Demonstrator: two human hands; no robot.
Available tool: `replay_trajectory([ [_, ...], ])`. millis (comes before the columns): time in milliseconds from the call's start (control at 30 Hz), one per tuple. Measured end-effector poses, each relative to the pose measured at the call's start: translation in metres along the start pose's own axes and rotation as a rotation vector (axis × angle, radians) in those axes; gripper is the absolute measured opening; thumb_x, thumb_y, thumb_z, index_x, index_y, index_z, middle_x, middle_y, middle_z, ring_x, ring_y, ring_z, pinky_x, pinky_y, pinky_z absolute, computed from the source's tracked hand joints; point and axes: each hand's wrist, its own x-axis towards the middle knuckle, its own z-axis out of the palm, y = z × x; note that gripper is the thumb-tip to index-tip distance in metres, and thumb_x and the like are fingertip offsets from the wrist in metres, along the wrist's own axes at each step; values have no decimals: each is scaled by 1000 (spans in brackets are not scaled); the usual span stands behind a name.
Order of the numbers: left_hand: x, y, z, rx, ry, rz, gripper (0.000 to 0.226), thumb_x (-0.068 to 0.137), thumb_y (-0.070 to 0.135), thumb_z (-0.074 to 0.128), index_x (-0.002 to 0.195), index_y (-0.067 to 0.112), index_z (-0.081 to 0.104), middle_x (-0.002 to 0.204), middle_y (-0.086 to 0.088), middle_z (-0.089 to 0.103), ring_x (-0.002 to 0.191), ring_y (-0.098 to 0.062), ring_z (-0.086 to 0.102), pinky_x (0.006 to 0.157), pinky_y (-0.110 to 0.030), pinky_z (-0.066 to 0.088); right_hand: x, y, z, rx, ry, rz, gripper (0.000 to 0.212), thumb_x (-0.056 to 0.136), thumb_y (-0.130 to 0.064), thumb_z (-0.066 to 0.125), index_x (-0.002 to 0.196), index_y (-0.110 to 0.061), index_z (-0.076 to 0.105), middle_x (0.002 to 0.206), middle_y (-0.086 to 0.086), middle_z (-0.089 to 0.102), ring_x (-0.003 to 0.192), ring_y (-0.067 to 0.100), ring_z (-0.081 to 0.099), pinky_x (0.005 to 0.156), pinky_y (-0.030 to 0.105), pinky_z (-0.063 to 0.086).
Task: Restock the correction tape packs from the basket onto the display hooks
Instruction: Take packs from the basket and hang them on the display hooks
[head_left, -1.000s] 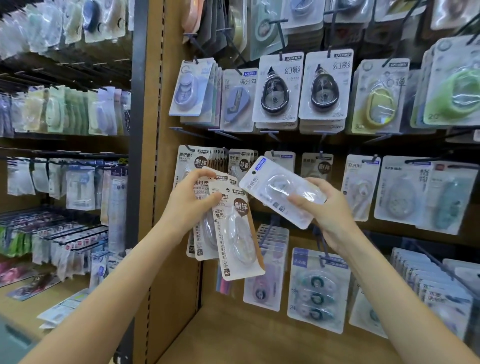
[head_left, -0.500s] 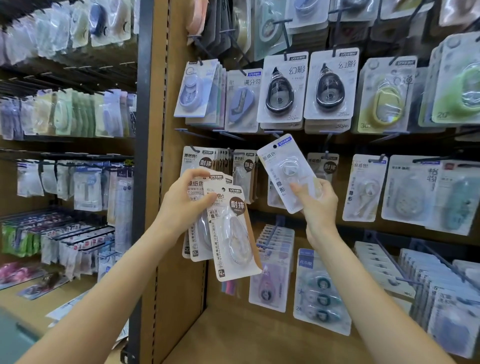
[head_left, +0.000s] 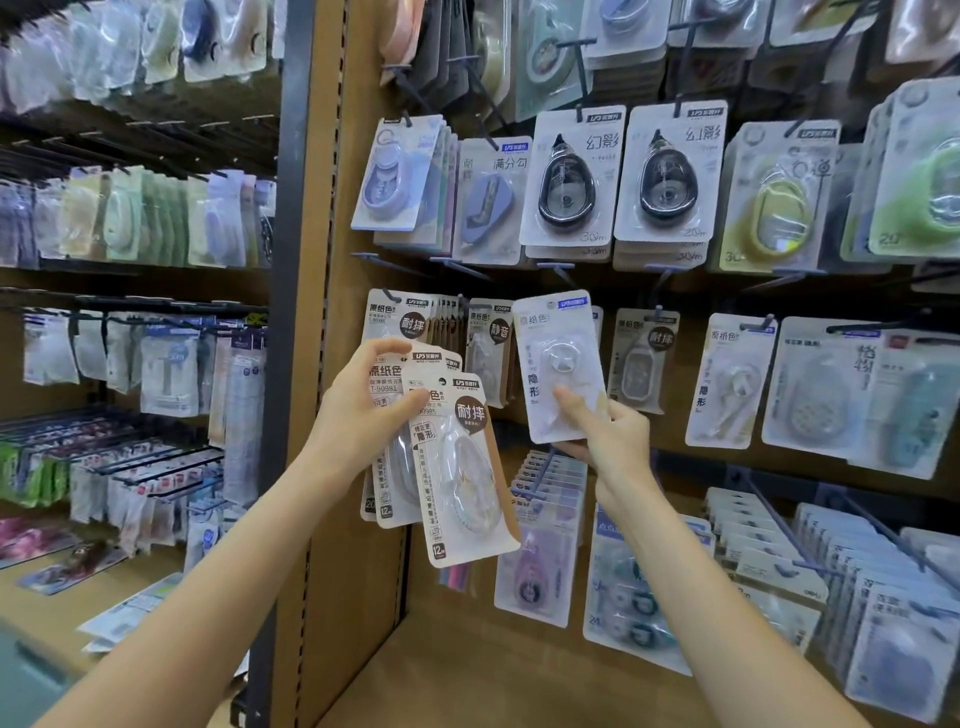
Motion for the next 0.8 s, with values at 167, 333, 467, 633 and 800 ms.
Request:
replay_trajectory([
  [167, -1, -5, -3, 18, 5, -4, 40, 84, 9, 65, 113, 30, 48, 118, -1, 60, 103, -16, 62, 83, -43, 56, -2, -7, 4, 163, 32, 23, 13, 82, -25, 68, 94, -23, 62, 94, -3, 68, 89, 12, 67, 68, 25, 57],
  [333, -1, -8, -2, 15, 8, -10, 40, 84, 9, 65, 114, 30, 49, 117, -1, 60, 103, -16, 62, 84, -45, 55, -5, -7, 0, -20, -55, -13, 12, 80, -29, 70, 89, -26, 62, 94, -2, 69, 89, 14, 68, 77, 32, 57],
  [467, -1, -10, -1, 2, 4, -18, 40, 84, 8, 65, 113, 31, 49, 118, -1, 60, 104, -17, 62, 83, -44, 56, -15, -2, -9, -106, -44, -26, 19, 80, -29, 70, 95, -17, 66, 92, -2, 70, 82, 11, 68, 60, 19, 53],
  [633, 0, -11, -3, 8, 7, -22, 41, 83, 8, 65, 113, 30, 48, 120, -3, 59, 105, -18, 62, 84, -45, 55, -21, -2, -23, -166, -18, -157, 15, 81, -29, 70, 93, -23, 63, 92, -10, 68, 83, 4, 66, 60, 13, 49],
  [800, -1, -12, 0, -9, -5, -19, 41, 84, 7, 65, 114, 29, 48, 118, -1, 59, 104, -17, 62, 83, -44, 56, -5, -12, -8, -144, 2, -134, 11, 82, -32, 68, 87, -29, 60, 94, -7, 67, 85, 9, 66, 66, 20, 52],
])
